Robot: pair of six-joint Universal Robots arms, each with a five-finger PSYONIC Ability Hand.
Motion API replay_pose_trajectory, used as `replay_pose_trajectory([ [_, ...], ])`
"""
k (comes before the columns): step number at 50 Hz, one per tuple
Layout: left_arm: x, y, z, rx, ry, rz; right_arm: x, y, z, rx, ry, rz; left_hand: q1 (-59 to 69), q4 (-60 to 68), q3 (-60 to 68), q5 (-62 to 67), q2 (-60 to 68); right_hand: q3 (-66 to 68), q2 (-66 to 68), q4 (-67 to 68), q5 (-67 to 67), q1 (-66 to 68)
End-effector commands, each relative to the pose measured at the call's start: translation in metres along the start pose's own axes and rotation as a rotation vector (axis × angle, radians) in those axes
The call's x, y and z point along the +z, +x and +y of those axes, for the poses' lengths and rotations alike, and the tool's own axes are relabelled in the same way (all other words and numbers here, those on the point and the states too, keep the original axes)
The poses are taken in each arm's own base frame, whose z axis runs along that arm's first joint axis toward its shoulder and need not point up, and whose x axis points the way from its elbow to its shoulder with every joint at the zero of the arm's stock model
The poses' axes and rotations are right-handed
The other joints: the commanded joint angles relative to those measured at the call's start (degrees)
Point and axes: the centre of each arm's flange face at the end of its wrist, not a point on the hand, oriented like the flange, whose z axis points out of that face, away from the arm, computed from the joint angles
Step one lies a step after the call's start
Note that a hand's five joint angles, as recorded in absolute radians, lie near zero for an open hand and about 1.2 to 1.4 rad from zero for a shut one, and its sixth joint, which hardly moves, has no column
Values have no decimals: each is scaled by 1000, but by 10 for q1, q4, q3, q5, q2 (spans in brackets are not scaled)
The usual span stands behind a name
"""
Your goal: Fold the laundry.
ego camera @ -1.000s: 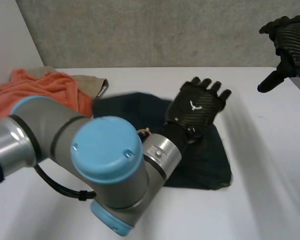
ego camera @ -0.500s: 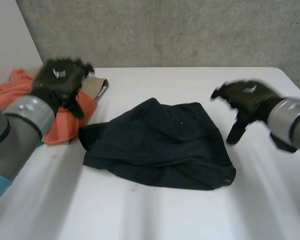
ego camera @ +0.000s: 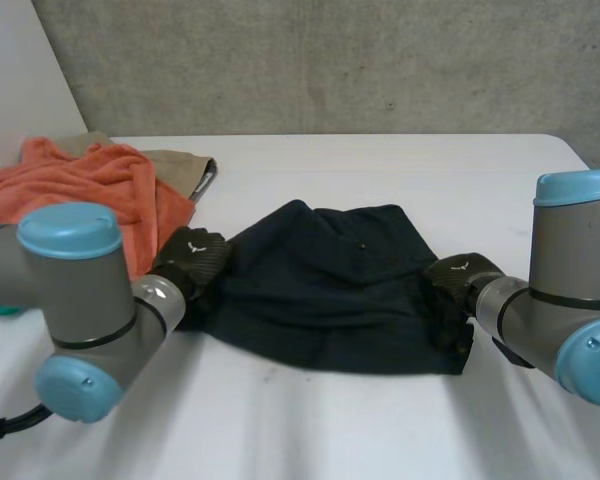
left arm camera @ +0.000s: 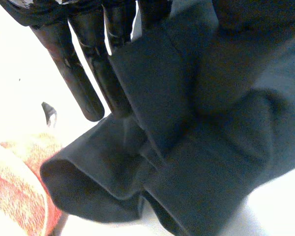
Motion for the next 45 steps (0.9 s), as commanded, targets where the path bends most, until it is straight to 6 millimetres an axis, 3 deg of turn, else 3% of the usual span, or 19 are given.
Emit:
replay_pose_trajectory([
  [1,5,7,-13,84,38,7,-3,0,-2,-8,1,-2,183,199,198,207,196,283,281,283,297,354],
  [4,2,3,-30,98,84,-10,-5,6,-12,-26,32,16,183,199,198,207,196,283,281,283,297,354],
  [6,-5,-6,-55,103,153,-47,-11,13,-27,-47,87,42,183,199,198,207,196,283,281,283,297,354],
  [7,-18,-22,-90,103,255,-105,-26,23,-53,-68,180,85,183,199,198,207,196,283,281,283,297,354],
  [10,-46,-47,-142,98,416,-194,-60,35,-95,-93,340,155,183,199,198,207,196,283,281,283,297,354],
  [11,-64,-58,-168,97,501,-231,-85,43,-119,-96,444,199,183,199,198,207,196,283,281,283,297,354],
  [15,-93,-75,-209,97,640,-297,-134,54,-162,-117,661,282,183,199,198,207,196,283,281,283,297,354],
  [19,-101,-78,-218,94,670,-307,-150,57,-173,-124,720,311,183,199,198,207,196,283,281,283,297,354],
  [26,-102,-57,-203,81,604,-233,-174,56,-169,-128,705,310,183,199,198,207,196,283,281,283,297,354],
  [30,-129,-58,-214,57,655,-234,-197,53,-175,-133,749,312,183,199,198,207,196,283,281,283,297,354],
  [35,-140,-64,-222,22,695,-240,-207,50,-177,-144,779,299,183,199,198,207,196,283,281,283,297,354],
  [36,-138,-64,-221,21,693,-237,-206,50,-176,-144,775,297,183,199,198,207,196,276,273,275,289,346],
  [37,-136,-64,-220,21,689,-238,-204,49,-173,-145,762,290,183,199,198,207,196,161,158,160,174,231],
  [38,-127,-65,-215,21,664,-235,-196,49,-168,-143,725,275,183,199,198,207,196,-103,-106,-104,-90,-33],
  [39,-120,-64,-210,21,643,-229,-188,48,-163,-140,697,263,183,199,198,207,196,-203,-205,-203,-189,-132],
  [40,-112,-62,-205,21,623,-222,-179,47,-158,-138,663,244,183,199,198,207,196,-267,-269,-267,-253,-197],
  [41,-98,-60,-196,20,585,-213,-153,43,-141,-132,568,197,183,199,198,207,196,-338,-340,-338,-324,-267],
  [45,-75,-61,-183,20,533,-210,-103,36,-110,-139,391,119,183,199,198,207,196,-350,-353,-350,-336,-280],
])
